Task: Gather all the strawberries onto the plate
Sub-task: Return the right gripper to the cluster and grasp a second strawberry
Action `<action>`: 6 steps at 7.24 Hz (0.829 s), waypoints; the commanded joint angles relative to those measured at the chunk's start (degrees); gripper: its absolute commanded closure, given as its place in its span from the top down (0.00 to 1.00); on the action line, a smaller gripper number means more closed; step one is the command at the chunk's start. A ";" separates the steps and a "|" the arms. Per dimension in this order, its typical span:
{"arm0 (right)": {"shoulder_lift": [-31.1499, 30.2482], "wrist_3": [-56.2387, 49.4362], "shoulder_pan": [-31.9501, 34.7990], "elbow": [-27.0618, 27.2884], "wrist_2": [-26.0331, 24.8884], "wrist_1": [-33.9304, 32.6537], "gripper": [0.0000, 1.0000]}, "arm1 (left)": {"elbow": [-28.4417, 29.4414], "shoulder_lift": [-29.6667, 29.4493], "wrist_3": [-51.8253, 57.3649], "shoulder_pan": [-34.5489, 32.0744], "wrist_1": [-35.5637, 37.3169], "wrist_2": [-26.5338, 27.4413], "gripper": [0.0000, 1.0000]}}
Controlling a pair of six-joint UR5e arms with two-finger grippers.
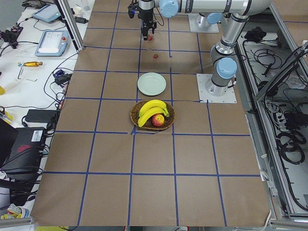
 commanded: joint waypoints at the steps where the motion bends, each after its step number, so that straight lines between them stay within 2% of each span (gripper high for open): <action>1: 0.04 -0.06 -0.03 -0.41 0.01 -0.42 0.00 | -0.15 0.08 0.04 0.00 0.00 0.00 1.00; 2: -0.83 -0.50 -0.03 -2.94 -0.60 0.28 0.00 | -0.15 0.08 0.04 0.09 0.00 0.00 1.00; 3: -1.27 -1.02 -0.03 -8.36 0.00 2.72 0.00 | -0.15 0.08 0.04 0.00 0.00 0.00 1.00; 4: -1.89 -2.07 1.53 -14.42 0.27 10.75 0.00 | -0.15 0.08 -0.05 0.00 0.00 0.00 1.00; 5: -2.24 -6.00 6.85 -16.57 0.27 12.57 0.00 | -0.15 0.17 0.04 0.00 0.00 0.00 1.00; 6: -1.38 -5.78 13.00 -15.20 0.27 11.72 0.00 | -0.15 0.17 0.04 0.00 0.00 0.00 1.00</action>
